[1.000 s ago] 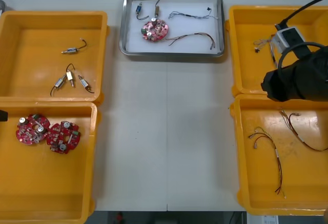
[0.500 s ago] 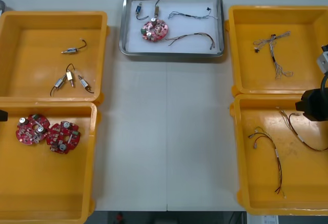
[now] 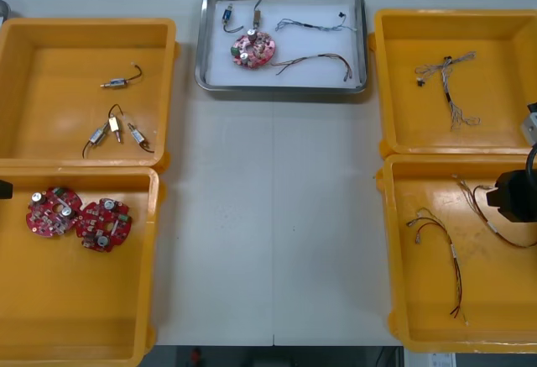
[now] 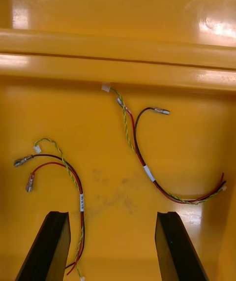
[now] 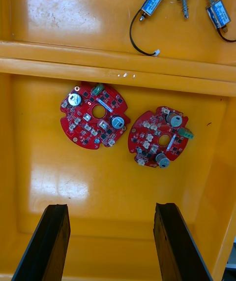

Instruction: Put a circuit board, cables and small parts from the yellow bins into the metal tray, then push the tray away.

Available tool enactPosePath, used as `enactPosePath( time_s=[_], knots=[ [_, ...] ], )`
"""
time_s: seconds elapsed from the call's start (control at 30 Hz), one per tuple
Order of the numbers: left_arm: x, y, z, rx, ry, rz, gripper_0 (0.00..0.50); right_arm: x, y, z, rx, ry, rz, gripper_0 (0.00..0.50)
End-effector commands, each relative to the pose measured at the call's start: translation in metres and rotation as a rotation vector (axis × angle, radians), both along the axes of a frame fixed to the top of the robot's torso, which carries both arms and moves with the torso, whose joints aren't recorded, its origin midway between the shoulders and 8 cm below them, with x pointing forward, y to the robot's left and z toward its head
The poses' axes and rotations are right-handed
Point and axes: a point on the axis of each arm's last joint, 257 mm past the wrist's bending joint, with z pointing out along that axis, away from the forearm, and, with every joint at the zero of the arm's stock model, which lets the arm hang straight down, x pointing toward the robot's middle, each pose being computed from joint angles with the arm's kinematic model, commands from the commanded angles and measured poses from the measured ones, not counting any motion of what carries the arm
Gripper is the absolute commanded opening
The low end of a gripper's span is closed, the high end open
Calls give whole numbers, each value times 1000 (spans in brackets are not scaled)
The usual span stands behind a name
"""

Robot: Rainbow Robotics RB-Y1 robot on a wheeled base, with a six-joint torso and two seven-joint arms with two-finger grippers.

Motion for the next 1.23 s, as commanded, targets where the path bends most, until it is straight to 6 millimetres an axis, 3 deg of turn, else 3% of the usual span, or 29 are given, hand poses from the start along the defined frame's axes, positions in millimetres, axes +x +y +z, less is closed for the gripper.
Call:
enactPosePath(
  time_s=[0.03, 1.23],
  knots=[
    [-6, 11, 5, 97, 10, -64, 500, -10, -6, 2, 45, -12, -85, 500],
    [-6, 11, 5, 97, 10, -64, 500, -13, -14, 0, 46, -10, -112, 500]
  ],
)
